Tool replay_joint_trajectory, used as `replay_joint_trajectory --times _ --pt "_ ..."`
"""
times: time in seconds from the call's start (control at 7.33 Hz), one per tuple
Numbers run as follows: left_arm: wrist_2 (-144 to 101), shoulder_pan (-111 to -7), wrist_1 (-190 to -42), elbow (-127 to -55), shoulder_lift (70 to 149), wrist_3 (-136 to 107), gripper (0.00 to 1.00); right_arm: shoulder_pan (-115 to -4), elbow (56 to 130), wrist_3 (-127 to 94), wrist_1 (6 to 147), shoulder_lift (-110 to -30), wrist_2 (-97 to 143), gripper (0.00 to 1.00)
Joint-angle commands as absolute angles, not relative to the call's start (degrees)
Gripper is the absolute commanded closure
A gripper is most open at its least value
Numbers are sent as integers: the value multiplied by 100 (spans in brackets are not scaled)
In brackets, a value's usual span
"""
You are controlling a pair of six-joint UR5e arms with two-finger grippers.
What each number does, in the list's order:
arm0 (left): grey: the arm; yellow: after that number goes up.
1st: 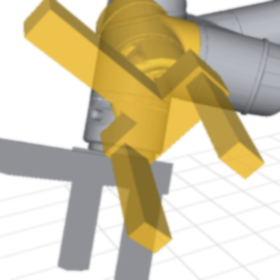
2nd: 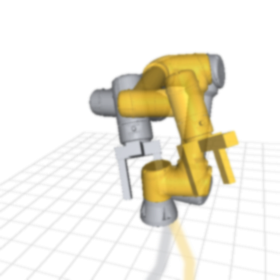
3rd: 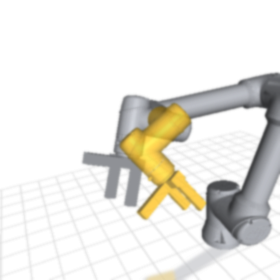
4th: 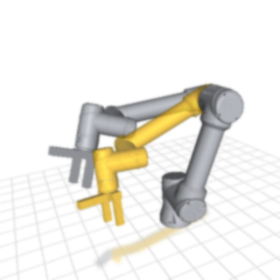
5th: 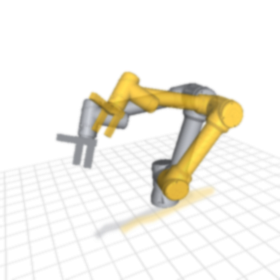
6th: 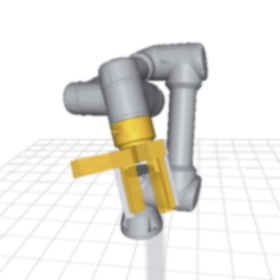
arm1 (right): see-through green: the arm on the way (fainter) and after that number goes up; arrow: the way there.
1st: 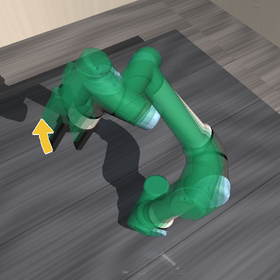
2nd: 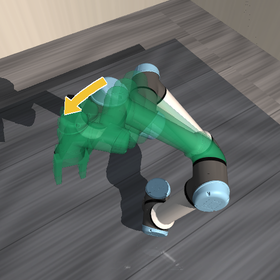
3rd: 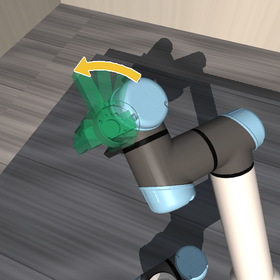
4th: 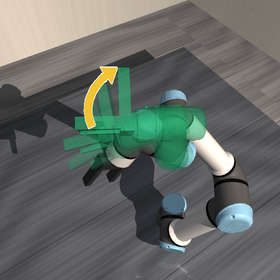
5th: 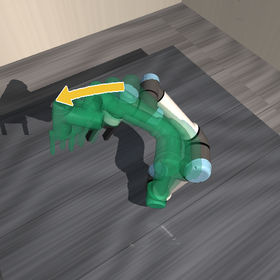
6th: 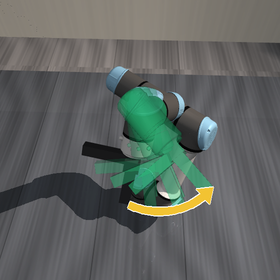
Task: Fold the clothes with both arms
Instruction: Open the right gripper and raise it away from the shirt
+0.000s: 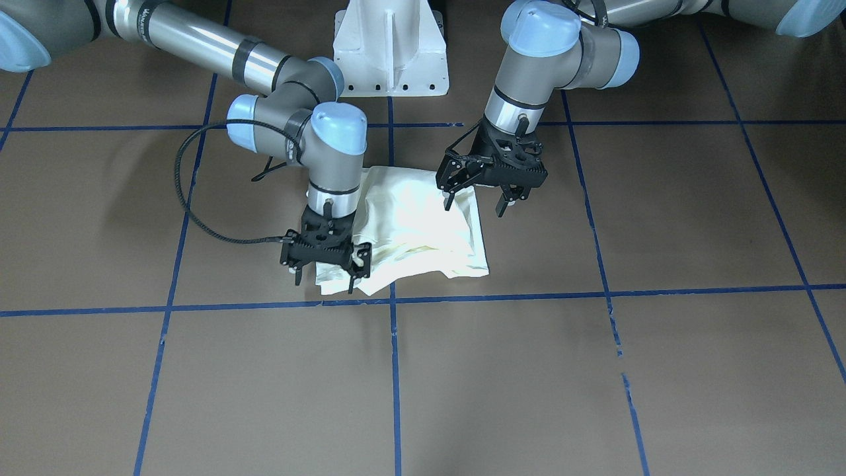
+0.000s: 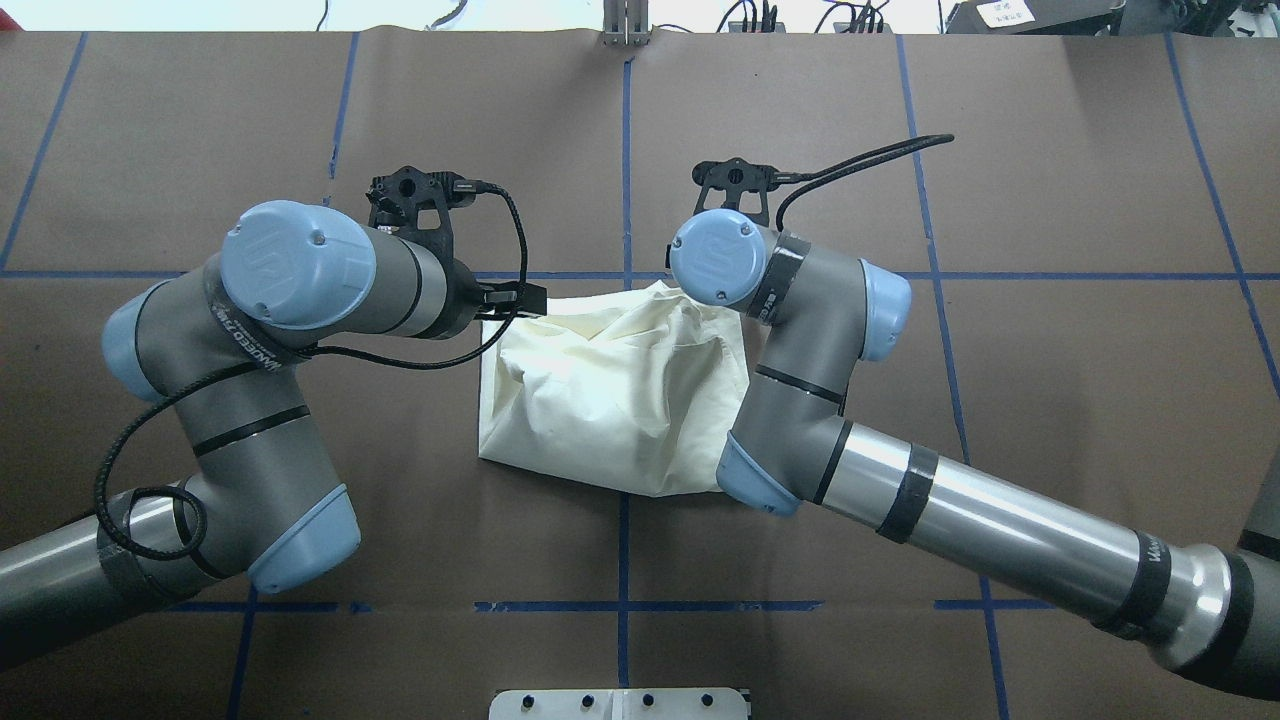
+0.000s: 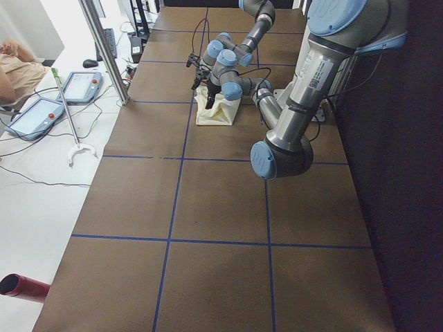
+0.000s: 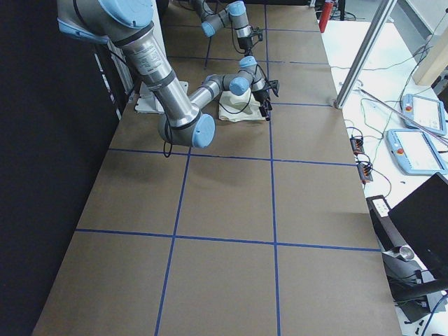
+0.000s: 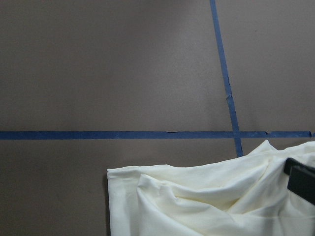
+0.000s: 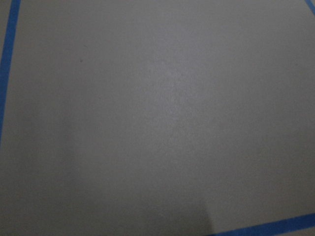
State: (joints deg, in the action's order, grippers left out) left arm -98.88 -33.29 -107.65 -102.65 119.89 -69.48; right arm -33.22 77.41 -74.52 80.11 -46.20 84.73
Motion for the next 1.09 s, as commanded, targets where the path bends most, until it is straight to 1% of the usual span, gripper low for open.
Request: replay_joint_trajectory --times 0.0,0.14,0.27,0.55,0.68,0.96 --pt "-9896 -3270 -11716 -10187 11701 -6900 0 -3743 7805 -7295 7587 -4605 9585 0" --pt "-9914 -3252 -12847 -10126 11281 -6821 0 -3762 7805 -7286 7585 -4605 9606 0" --pt "-9940 -3148 -13502 -10012 11155 -6377 0 -3770 7822 -7243 7576 -4614 9606 0" --pt "-9940 -3051 -14016 -9836 11118 -5279 0 -3779 7866 -7216 7576 -4649 9606 0" --pt "-10036 -2998 -14471 -9617 11101 -4682 0 -3779 7892 -7216 7576 -4658 9606 0" --pt "-10317 -2988 -15656 -9012 10900 -4247 0 -3788 7893 -7216 7567 -4676 9615 0"
